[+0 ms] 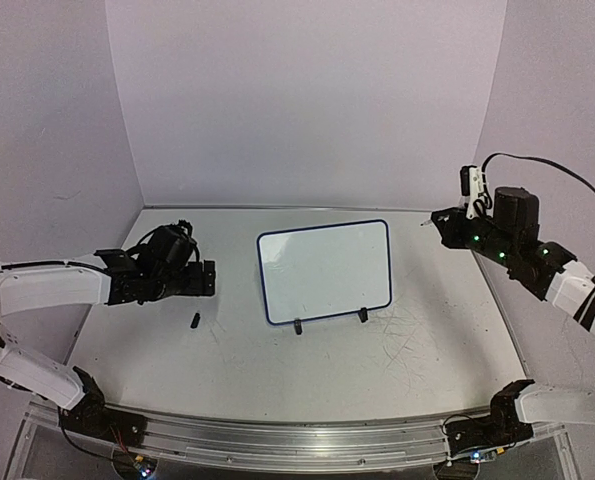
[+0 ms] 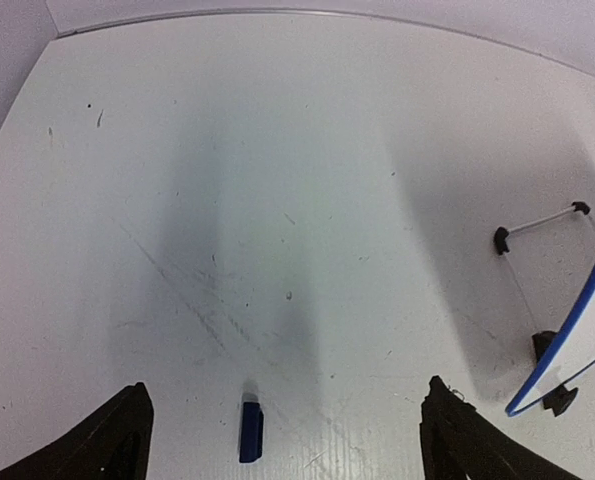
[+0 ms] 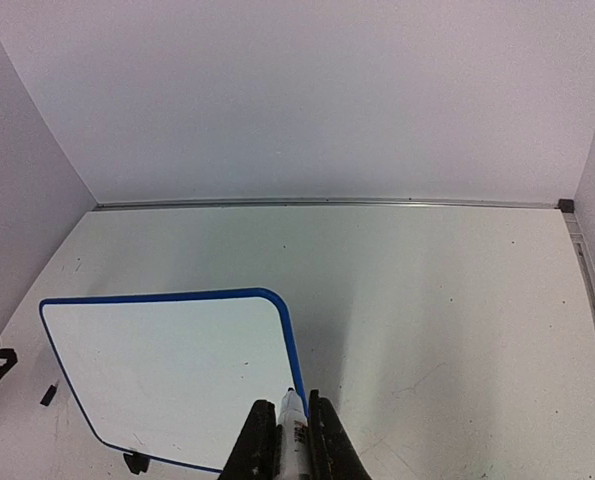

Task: Write a sentence on the whiteboard
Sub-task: Put down the pen cap at the corner of the board, then hold the whiteboard at the center of the board.

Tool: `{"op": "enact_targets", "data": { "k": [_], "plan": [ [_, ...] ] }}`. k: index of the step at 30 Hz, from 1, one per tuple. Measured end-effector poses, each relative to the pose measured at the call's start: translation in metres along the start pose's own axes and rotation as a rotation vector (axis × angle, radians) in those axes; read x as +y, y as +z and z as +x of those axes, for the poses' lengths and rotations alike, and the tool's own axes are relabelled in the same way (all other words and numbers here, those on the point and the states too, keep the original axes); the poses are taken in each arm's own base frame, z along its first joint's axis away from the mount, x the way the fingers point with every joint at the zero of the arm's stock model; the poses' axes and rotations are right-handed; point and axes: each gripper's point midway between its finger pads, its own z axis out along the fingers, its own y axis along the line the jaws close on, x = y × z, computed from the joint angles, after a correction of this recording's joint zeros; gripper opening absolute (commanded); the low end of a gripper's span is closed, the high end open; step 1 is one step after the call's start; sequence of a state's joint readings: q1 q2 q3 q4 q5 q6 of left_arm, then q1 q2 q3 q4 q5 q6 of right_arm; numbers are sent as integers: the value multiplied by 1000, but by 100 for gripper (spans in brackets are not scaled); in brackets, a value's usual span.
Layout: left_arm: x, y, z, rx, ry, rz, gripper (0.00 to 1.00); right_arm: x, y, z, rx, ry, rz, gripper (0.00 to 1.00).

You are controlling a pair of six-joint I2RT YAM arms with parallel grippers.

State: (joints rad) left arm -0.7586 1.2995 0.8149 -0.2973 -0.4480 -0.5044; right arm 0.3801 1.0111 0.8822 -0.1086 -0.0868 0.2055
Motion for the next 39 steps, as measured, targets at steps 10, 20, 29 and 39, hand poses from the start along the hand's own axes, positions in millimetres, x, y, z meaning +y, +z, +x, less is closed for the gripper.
{"op": "enact_targets", "data": {
  "k": [10,20,29,39],
  "plan": [
    [-30,-22,-16,-71,-23,222,98,5,-4,-1,-1,-26,-18,0],
    [-85,-41,-5,-98,-22,677,93,75,17,-7,-3,-143,-193,0],
    [-96,-3,13,-31,-51,903,85,185,56,20,30,-276,-420,0],
    [-113,36,21,39,-72,1108,79,227,91,53,63,-357,-533,0]
  ]
}}
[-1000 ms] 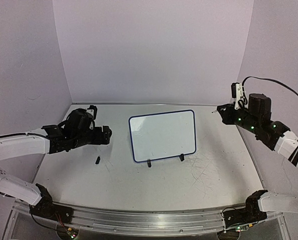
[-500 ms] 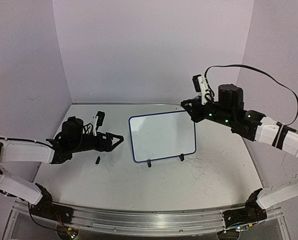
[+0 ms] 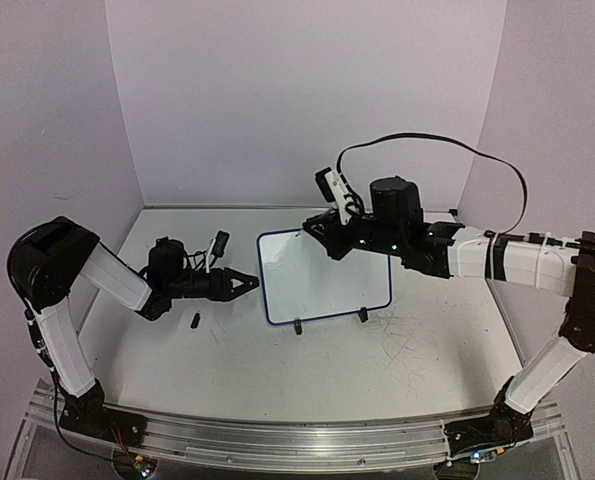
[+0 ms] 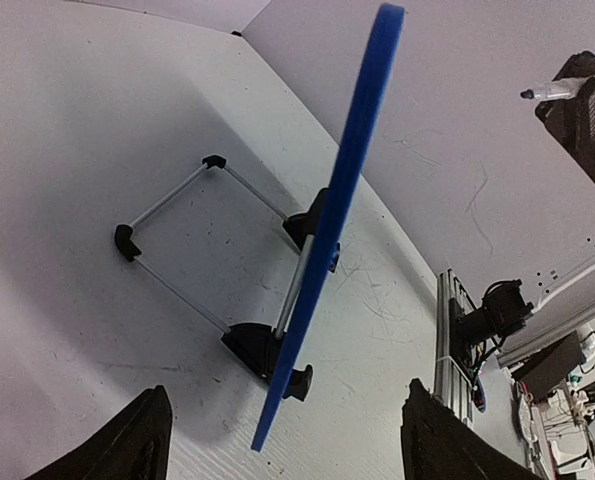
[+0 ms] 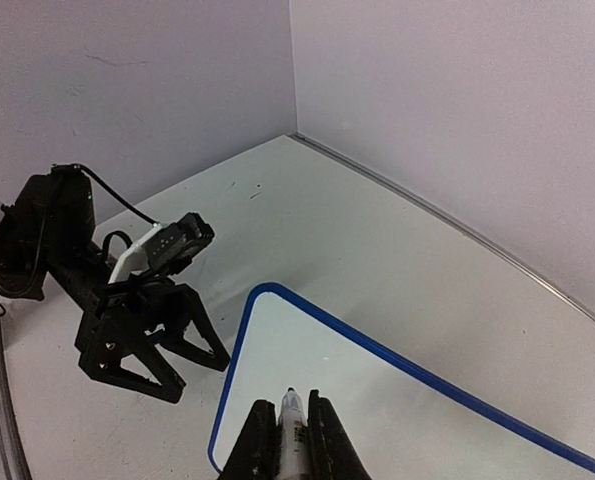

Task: Write a sentence on the whiteboard
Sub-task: Hold the whiteboard at the center of the board.

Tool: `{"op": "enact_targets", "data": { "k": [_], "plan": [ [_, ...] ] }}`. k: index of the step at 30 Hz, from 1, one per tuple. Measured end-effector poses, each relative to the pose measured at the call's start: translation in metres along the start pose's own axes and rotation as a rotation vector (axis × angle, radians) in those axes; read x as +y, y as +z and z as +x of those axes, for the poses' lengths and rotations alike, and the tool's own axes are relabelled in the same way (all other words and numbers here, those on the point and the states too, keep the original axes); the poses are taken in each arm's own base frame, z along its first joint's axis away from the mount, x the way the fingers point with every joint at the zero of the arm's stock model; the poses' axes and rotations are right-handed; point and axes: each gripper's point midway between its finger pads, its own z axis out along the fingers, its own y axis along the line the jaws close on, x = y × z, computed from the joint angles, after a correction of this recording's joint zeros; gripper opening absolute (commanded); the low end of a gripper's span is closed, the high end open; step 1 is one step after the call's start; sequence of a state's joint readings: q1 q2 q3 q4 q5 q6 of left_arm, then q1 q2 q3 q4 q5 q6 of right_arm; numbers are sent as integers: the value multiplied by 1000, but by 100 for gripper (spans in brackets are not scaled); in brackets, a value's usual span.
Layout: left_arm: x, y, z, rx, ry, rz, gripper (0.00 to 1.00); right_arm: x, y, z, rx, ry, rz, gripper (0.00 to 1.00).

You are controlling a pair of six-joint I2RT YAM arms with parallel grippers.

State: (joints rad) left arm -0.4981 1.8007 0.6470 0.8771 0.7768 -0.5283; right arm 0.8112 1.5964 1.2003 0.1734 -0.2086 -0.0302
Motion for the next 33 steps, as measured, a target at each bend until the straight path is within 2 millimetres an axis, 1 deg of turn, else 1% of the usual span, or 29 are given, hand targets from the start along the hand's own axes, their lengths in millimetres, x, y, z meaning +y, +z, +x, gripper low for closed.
{"op": "enact_targets", "data": {
  "k": [4,7,10,13,14,16,19,22,27,30,33],
  "plan": [
    [7,7,-8,-5,6,64,78,4,2,-6,-40,-23,-20,0],
    [8,16,-9,13,16,120,74,3,4,-12,-70,-33,-13,0],
    [6,22,-6,37,17,165,63,2,13,-8,-68,-34,-12,0],
    [3,25,-2,58,21,200,49,4,24,5,-39,-33,-18,0],
    [1,26,-2,59,28,205,47,5,27,9,-29,-33,-20,0],
    [-2,27,-1,62,37,215,44,7,31,15,-18,-33,-23,0],
    [-5,29,1,65,50,224,39,10,32,17,-14,-34,-27,0],
    [-10,31,4,73,62,234,32,13,32,14,-23,-37,-30,0],
    [-13,34,7,77,84,242,25,16,32,9,-44,-47,-24,0],
    [-13,34,7,75,95,241,19,18,32,6,-70,-62,-13,0],
    [-13,34,7,73,109,241,16,21,32,7,-84,-69,-9,0]
  ]
}}
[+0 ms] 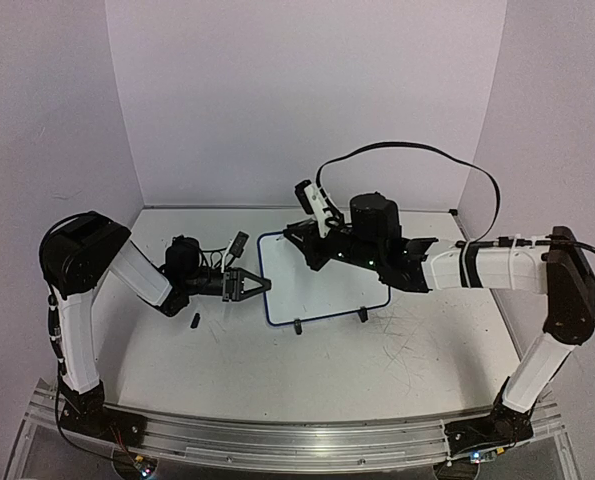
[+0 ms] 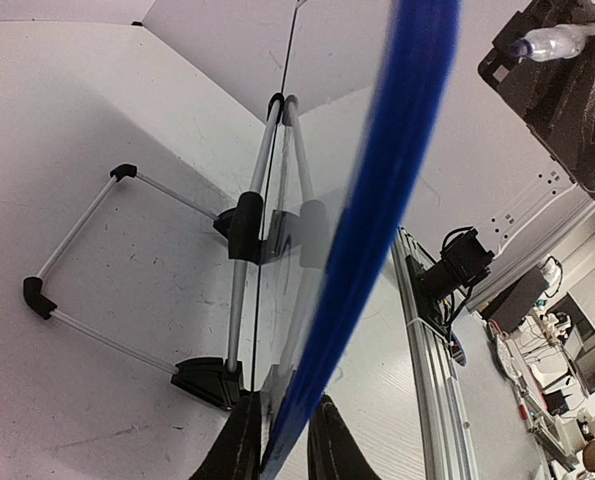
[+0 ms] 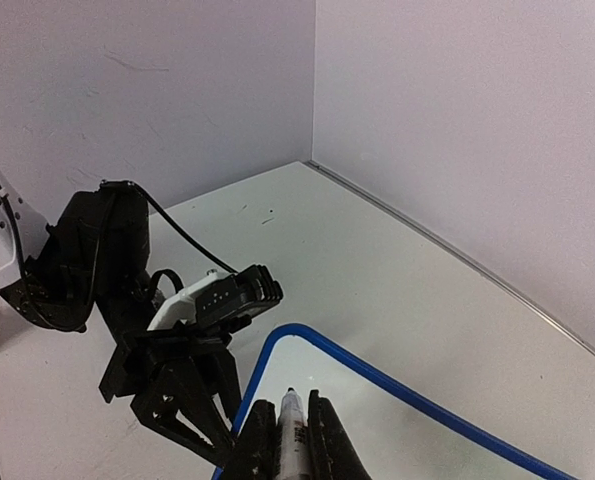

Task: Write a sentence on the whiteboard
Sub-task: Hold the whiteboard at the center of the board, then write a sentence on the whiteboard.

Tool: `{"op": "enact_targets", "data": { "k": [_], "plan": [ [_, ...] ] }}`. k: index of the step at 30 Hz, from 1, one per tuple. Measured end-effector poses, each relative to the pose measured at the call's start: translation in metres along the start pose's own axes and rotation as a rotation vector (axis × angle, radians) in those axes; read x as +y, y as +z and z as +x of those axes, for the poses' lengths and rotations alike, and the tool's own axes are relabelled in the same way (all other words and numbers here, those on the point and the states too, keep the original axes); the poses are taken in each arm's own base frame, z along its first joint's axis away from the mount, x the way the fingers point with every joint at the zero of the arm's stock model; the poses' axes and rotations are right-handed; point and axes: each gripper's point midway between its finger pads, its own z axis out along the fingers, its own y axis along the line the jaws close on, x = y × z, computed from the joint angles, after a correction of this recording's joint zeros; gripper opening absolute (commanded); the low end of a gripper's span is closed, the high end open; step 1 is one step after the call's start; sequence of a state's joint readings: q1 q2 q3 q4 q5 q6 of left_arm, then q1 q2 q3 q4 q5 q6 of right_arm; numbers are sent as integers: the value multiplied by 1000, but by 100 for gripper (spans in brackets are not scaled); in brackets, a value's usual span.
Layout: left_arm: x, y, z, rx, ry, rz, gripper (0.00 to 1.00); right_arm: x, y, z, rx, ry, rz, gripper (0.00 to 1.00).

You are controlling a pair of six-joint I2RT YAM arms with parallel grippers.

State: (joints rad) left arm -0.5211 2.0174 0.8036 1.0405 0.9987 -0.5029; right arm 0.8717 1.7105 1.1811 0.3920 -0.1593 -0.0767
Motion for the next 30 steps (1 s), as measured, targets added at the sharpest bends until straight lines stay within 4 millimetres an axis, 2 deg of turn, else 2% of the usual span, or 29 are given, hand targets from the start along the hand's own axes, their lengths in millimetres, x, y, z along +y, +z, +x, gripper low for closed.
{"op": "enact_targets", "data": {
  "k": [10,16,30],
  "plan": [
    [6,0,1,-11,39,-18,5,5,5,1,-31,-6,-3,0],
    [9,1,1,-19,65,-25,1,10,10,11,-16,-6,-25,0],
    [13,2,0,-23,97,-72,0,11,18,36,48,6,-29,0]
  ]
}}
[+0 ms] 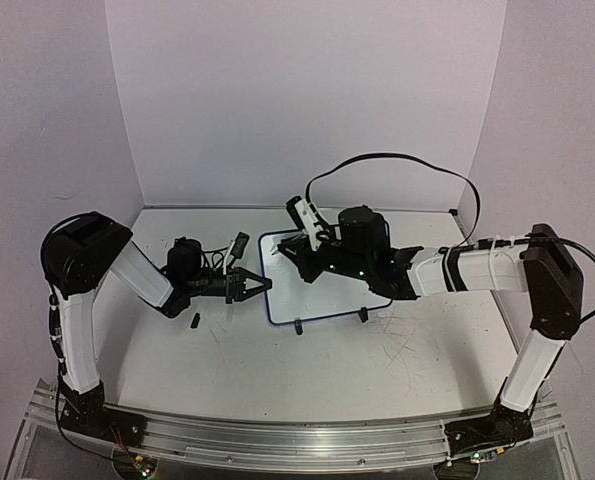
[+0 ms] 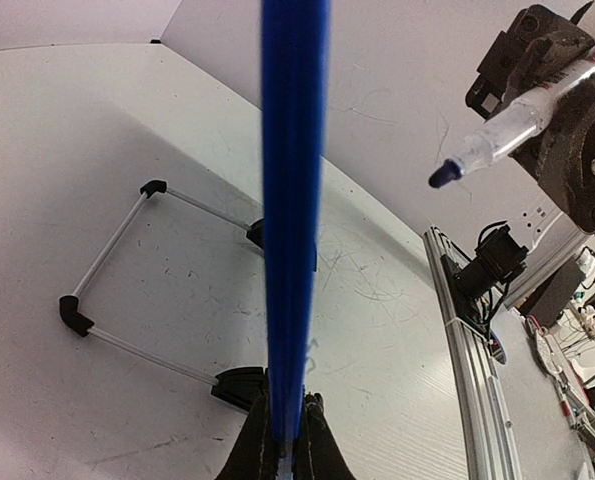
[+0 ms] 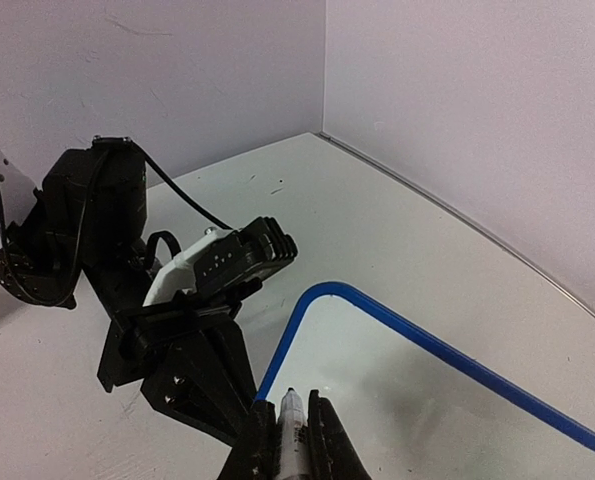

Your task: Write a sentence on the whiteboard

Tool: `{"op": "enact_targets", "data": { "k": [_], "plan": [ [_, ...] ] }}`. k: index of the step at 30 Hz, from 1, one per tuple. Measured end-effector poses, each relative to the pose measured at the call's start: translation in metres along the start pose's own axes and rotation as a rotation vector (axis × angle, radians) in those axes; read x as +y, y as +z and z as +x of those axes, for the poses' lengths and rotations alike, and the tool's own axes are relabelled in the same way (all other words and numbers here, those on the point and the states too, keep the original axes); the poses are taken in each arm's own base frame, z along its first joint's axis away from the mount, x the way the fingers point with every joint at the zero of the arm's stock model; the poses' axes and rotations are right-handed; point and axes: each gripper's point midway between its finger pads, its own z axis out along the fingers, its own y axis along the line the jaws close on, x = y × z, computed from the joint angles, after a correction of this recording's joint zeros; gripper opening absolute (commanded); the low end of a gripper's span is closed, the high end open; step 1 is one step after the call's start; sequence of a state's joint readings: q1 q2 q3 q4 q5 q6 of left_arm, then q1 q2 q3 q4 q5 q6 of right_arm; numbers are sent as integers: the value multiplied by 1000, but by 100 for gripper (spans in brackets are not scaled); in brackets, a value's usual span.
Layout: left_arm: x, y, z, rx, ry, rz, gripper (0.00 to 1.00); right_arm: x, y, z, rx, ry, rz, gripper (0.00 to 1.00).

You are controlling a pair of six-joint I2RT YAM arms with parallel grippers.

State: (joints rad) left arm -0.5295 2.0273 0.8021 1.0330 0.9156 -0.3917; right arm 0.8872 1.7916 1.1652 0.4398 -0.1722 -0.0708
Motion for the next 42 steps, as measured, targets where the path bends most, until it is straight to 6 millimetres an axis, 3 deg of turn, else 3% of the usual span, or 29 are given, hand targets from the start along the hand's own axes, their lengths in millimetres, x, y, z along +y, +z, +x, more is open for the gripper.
{"op": "enact_targets", "data": {
  "k": [42],
  "plan": [
    [-4,6,0,23,40,-41,0,-5,1,10,28,-1,42,0]
  ]
}}
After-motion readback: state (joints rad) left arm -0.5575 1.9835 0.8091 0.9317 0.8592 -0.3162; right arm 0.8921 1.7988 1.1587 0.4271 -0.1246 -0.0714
